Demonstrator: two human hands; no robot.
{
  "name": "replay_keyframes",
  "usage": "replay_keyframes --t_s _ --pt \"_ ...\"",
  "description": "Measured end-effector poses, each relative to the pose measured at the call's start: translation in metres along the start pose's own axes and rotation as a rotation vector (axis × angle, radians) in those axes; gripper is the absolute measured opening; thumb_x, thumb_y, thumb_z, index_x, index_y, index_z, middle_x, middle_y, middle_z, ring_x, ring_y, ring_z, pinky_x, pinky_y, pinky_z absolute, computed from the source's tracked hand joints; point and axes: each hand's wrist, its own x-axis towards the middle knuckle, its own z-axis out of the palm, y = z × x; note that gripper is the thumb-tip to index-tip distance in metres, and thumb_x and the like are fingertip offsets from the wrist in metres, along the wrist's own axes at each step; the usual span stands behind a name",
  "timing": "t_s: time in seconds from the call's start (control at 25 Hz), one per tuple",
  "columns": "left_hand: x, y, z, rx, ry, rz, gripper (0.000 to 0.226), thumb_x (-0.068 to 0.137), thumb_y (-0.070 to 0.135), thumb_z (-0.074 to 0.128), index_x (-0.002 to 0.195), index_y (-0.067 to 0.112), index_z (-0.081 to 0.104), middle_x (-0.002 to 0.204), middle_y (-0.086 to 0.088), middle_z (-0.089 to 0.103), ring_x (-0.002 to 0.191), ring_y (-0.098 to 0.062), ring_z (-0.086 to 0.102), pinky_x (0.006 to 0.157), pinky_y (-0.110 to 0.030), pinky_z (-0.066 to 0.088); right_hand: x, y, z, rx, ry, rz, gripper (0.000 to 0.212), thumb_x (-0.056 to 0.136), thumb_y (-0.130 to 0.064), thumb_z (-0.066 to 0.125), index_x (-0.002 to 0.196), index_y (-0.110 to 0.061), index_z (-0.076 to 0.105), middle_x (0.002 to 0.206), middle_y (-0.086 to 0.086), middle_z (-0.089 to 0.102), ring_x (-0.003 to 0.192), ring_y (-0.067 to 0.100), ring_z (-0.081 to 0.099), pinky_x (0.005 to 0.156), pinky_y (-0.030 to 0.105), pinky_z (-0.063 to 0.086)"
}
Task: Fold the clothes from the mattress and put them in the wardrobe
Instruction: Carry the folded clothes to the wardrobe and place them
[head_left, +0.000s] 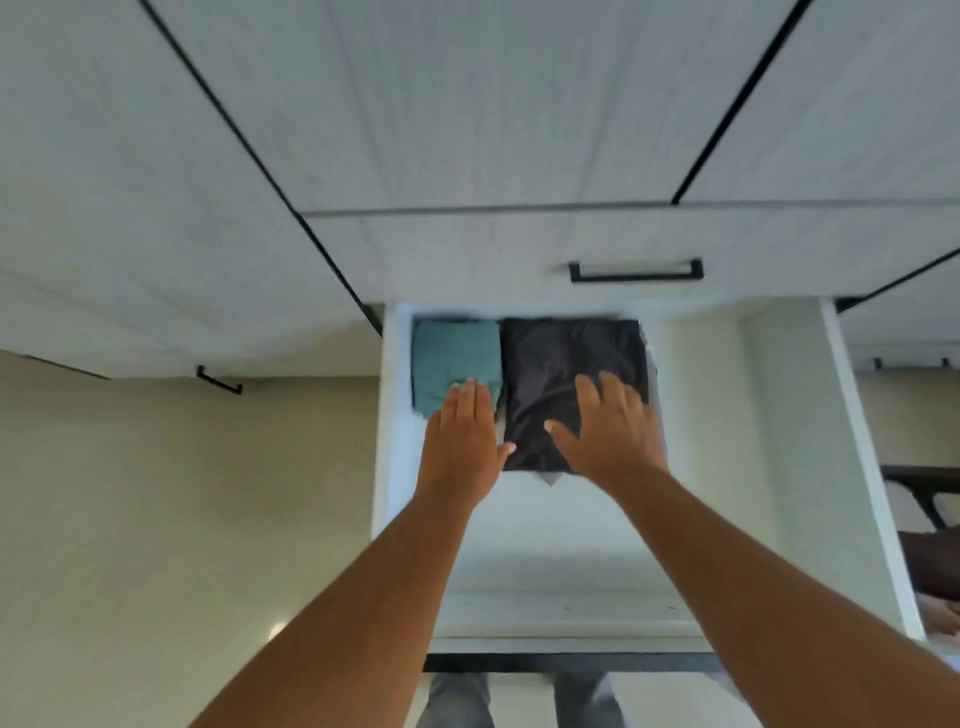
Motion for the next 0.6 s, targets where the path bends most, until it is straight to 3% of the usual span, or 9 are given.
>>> replay_keyframes --t_s 0.2,0.4,0.6 --pt "-0.085 -0.045 -0.102 0.079 0.117 0.050 0.089 0.097 0.055 0.056 0.161 0.006 0.018 0.169 -0.017 0.017 0.157 -0.034 0.015 0.125 -0.047 0.022 -0.080 -0.097 -0.090 -0.088 0.051 -0.135 0.081 0.095 -0.068 0.041 0.158 -0.019 0.027 0.164 0.018 0.025 0.151 0.036 0.025 0.118 0.050 0.027" --pt "-0.191 -0.088 -0.167 0.109 0.239 -0.096 0.089 0.098 0.058 0.052 0.161 0.007 0.015 0.170 -0.018 0.012 0.157 -0.035 0.010 0.125 -0.048 0.015 -0.159 -0.184 -0.144 -0.132 0.141 -0.406 0.078 0.095 -0.068 0.042 0.156 -0.020 0.031 0.158 0.015 0.034 0.145 0.034 0.035 0.116 0.049 0.033" --pt "-0.336 -0.131 -0.171 0.079 0.314 -0.369 0.090 0.095 0.058 0.055 0.160 0.005 0.021 0.169 -0.019 0.015 0.156 -0.037 0.014 0.124 -0.053 0.021 -0.251 -0.261 -0.133 -0.166 0.143 -0.678 0.079 0.094 -0.071 0.036 0.156 -0.021 0.030 0.160 0.016 0.031 0.147 0.035 0.031 0.116 0.050 0.032"
